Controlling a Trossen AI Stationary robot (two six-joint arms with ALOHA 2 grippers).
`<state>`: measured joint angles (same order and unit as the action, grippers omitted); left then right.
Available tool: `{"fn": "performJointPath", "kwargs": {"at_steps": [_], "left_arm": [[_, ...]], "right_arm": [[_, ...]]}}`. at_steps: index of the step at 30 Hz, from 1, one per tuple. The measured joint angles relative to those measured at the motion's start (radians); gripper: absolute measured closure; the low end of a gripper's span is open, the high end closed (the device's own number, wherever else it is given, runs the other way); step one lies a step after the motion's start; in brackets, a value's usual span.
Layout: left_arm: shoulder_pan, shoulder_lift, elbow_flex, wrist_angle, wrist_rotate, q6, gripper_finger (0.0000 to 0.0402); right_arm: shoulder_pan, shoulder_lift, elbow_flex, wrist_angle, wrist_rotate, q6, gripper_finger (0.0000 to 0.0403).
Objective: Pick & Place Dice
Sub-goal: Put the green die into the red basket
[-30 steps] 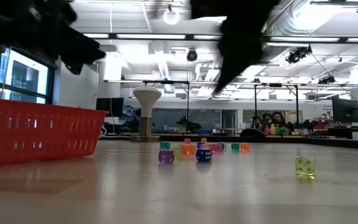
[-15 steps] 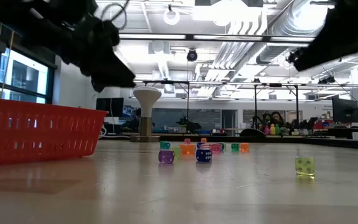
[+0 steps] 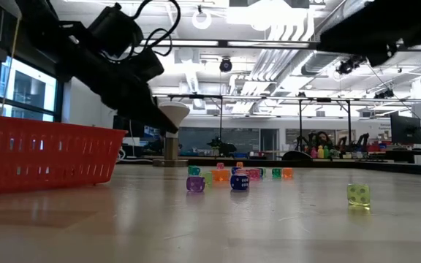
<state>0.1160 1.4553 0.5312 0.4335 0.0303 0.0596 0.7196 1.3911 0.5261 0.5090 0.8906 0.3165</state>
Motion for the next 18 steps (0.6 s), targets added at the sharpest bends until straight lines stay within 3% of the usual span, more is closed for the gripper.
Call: {"fn": "performJointPath", "kwargs": {"at_steps": [6, 14, 18], "left_arm": [[0.036, 0.095, -0.002, 0.045, -0.032, 0.036, 0.0252], [0.072, 0.150, 0.000, 0.105, -0.032, 0.004, 0.0252], [0.073, 0.150, 0.000, 0.117, -0.032, 0.015, 0.0252]], "right_arm": [[-0.022, 0.006, -0.001, 0.105, -0.187, -0.089, 0.0286], [-0.102, 0.008, -0.001, 0.165, -0.153, -0.263, 0.0286], [-0.157, 0.008, -0.001, 0.191, -0.195, -0.225, 0.0283]]}}
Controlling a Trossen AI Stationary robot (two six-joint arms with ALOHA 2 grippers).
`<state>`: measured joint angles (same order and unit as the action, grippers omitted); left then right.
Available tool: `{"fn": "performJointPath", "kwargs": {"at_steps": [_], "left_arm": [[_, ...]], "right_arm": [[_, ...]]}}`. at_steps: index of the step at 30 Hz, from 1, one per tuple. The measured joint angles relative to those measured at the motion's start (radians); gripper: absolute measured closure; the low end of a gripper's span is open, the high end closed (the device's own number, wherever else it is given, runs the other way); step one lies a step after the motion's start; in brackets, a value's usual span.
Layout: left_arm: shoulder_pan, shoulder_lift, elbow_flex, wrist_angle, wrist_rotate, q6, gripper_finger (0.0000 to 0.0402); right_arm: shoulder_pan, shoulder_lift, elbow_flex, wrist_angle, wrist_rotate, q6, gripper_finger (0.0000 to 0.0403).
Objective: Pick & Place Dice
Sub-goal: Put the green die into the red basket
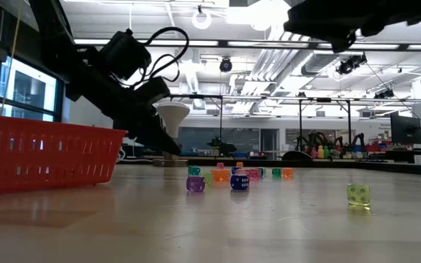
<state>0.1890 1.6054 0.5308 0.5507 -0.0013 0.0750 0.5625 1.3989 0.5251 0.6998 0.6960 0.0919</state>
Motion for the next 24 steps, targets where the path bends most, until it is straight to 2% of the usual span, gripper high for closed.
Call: {"fn": "performJointPath", "kwargs": {"at_steps": [6, 13, 17, 24], "left_arm": [[-0.021, 0.041, 0.000, 0.036, -0.024, 0.032, 0.0246], [-0.022, 0.047, 0.004, 0.046, -0.034, 0.019, 0.0198], [-0.022, 0.069, 0.014, 0.065, -0.023, 0.030, 0.0177], [-0.006, 0.095, 0.052, 0.067, -0.020, 0.016, 0.0173]], "right_arm": [[-0.072, 0.000, 0.000, -0.037, -0.087, 0.069, 0.0242], [-0.094, 0.000, 0.000, -0.036, -0.156, 0.072, 0.0189], [-0.094, 0.000, 0.000, -0.038, -0.156, 0.070, 0.0179], [-0.094, 0.000, 0.000, -0.040, -0.156, 0.072, 0.0183]]}}
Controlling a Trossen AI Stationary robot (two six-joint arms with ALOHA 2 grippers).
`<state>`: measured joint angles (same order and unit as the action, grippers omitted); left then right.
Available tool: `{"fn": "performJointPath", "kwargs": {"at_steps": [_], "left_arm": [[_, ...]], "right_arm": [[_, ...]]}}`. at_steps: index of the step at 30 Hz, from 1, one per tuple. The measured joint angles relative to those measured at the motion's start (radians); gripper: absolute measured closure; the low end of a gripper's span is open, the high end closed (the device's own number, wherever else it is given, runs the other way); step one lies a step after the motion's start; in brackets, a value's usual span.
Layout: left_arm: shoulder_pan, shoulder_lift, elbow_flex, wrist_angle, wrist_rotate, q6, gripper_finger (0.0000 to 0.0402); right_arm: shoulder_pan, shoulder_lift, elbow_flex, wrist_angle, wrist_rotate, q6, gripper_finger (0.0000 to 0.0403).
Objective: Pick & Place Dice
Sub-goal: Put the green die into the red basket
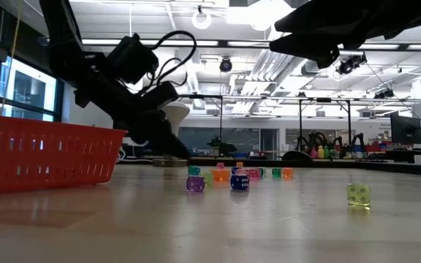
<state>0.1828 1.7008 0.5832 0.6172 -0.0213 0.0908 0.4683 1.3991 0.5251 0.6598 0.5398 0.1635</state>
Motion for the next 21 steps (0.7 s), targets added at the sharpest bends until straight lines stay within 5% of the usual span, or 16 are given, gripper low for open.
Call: {"fn": "performJointPath", "kwargs": {"at_steps": [21], "left_arm": [[0.033, 0.129, 0.017, 0.062, 0.136, 0.051, 0.0173]], "right_arm": [[0.000, 0.000, 0.000, -0.012, 0.008, 0.000, 0.0184]]}}
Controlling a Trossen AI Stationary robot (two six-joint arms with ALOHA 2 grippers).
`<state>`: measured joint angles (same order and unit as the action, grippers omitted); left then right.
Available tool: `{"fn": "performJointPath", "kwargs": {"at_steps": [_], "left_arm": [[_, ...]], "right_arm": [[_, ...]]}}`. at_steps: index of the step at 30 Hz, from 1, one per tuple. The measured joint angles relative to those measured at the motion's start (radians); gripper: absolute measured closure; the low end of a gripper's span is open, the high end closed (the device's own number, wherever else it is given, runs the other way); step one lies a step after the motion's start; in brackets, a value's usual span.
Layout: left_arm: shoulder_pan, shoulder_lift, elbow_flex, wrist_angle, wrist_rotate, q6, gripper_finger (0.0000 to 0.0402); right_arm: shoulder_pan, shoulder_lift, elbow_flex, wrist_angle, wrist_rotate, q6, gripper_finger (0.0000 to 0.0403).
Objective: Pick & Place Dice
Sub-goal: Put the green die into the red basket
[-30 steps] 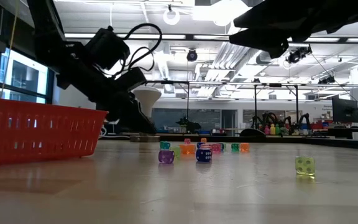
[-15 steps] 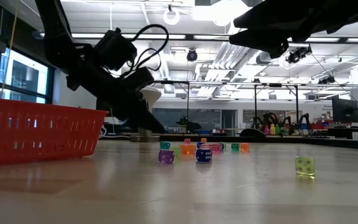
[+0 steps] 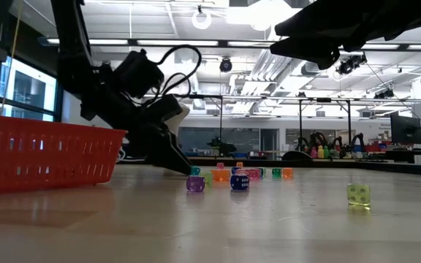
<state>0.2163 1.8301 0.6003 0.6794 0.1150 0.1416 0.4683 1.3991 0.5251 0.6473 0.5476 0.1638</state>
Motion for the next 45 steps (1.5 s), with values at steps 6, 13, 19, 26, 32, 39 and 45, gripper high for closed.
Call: {"fn": "performJointPath", "kwargs": {"at_steps": [6, 13, 19, 26, 32, 39, 45], "left_arm": [[0.010, 0.002, 0.001, -0.004, 0.005, 0.000, 0.0190], [0.010, 0.005, 0.000, 0.027, -0.036, 0.002, 0.0242], [0.011, 0.006, -0.001, 0.033, -0.067, 0.004, 0.0262], [0.011, 0.017, -0.001, 0.045, -0.064, 0.002, 0.0272], [0.011, 0.066, 0.000, 0.102, -0.059, -0.003, 0.0307], [0.011, 0.077, 0.000, 0.120, -0.061, -0.004, 0.0338], [0.011, 0.058, 0.001, 0.096, -0.067, 0.005, 0.0341]], "right_arm": [[0.000, 0.000, 0.000, 0.000, 0.000, -0.001, 0.0184], [-0.002, 0.000, 0.000, 0.000, 0.000, -0.009, 0.0184], [-0.014, 0.000, 0.000, -0.002, 0.001, -0.002, 0.0184], [-0.013, 0.000, 0.000, -0.006, 0.000, 0.000, 0.0184], [-0.013, 0.000, 0.000, -0.008, 0.000, 0.000, 0.0184], [-0.013, 0.000, 0.000, -0.009, 0.000, 0.000, 0.0184], [-0.013, 0.000, 0.000, -0.013, 0.000, -0.002, 0.0184]]}}
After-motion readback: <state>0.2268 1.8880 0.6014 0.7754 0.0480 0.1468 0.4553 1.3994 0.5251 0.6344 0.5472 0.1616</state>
